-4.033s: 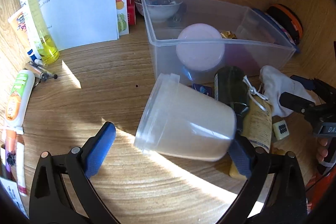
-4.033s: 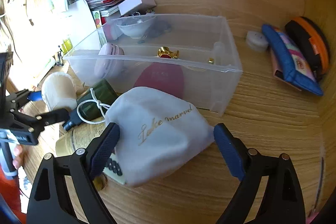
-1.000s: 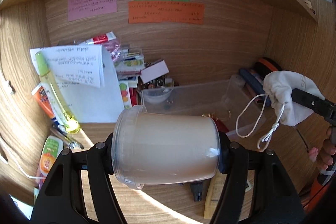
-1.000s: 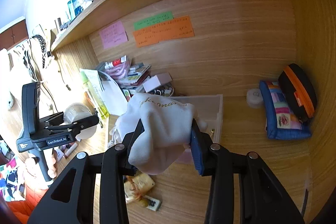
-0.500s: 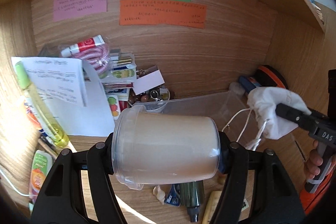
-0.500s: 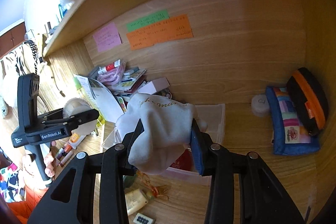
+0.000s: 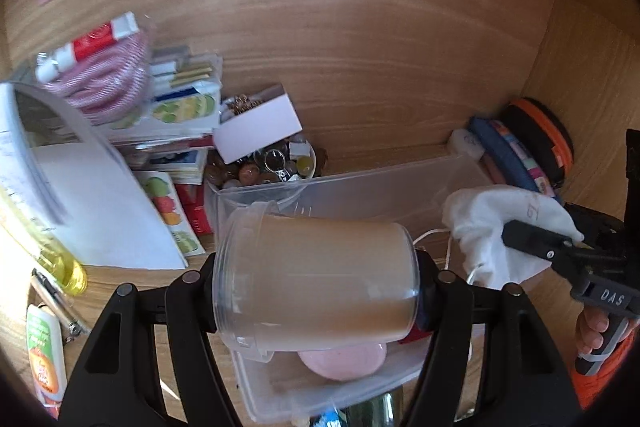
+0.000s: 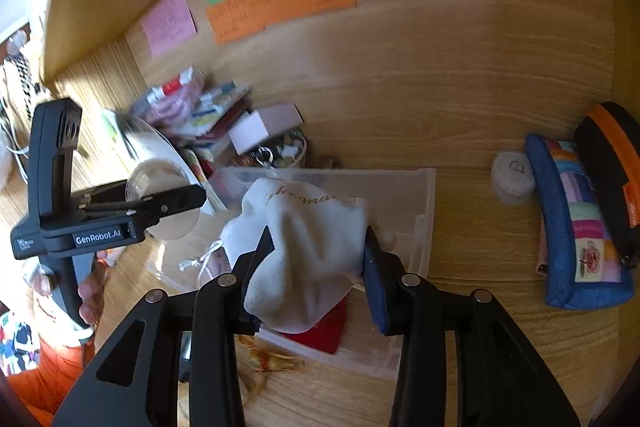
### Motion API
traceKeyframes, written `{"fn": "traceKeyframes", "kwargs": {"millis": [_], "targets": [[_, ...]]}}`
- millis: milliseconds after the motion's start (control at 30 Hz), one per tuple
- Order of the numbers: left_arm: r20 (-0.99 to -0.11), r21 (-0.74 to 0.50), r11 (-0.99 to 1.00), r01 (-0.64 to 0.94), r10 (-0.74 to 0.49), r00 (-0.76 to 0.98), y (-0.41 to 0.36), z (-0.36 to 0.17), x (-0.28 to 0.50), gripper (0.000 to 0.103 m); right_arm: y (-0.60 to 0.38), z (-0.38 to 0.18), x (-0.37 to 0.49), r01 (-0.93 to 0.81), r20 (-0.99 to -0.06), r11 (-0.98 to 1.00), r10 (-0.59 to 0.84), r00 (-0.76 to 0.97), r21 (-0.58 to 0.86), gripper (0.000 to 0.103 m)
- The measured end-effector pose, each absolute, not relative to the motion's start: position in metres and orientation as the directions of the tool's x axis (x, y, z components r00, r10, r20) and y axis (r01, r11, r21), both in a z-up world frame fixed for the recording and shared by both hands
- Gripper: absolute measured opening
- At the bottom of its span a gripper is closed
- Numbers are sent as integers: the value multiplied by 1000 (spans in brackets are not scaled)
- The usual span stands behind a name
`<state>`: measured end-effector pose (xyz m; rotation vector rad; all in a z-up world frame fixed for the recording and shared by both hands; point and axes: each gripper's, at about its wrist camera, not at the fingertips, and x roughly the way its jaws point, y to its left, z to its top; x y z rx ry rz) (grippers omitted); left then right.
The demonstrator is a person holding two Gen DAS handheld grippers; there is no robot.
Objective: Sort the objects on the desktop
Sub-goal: 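Lift both items over the clear box and release them inside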
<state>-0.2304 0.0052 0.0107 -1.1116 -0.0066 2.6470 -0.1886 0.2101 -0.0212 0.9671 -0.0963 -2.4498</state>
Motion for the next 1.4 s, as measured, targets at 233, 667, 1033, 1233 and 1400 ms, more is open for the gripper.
{"fn": "traceKeyframes", "kwargs": {"millis": [233,667,1033,1233,1400], "targets": [[-749,-108,-968,-227,229,-621,14,-14,-249,66,196,-42,-203,423,-669,-888,-427,-609,182,36],[-767,-69,-977,-200,180,-616,30,-23,-255,66,178,-60,-204,432,-695,-901,-339,-634,45,40],[-763,-47,-974,-220,177,-622,27,-28,-254,67,174,-55,-196,421,-668,-907,-302,-680,-19,56],[-764,-81,-975,-209,195,-615,11,-25,-253,67,179,-48,-193,402,-634,-915,-299,-713,-20,66],[-757,-113,-972,-207,220,-615,-2,-19,-253,73,184,-43,-192,388,-612,-922,-305,-730,-3,74]]}}
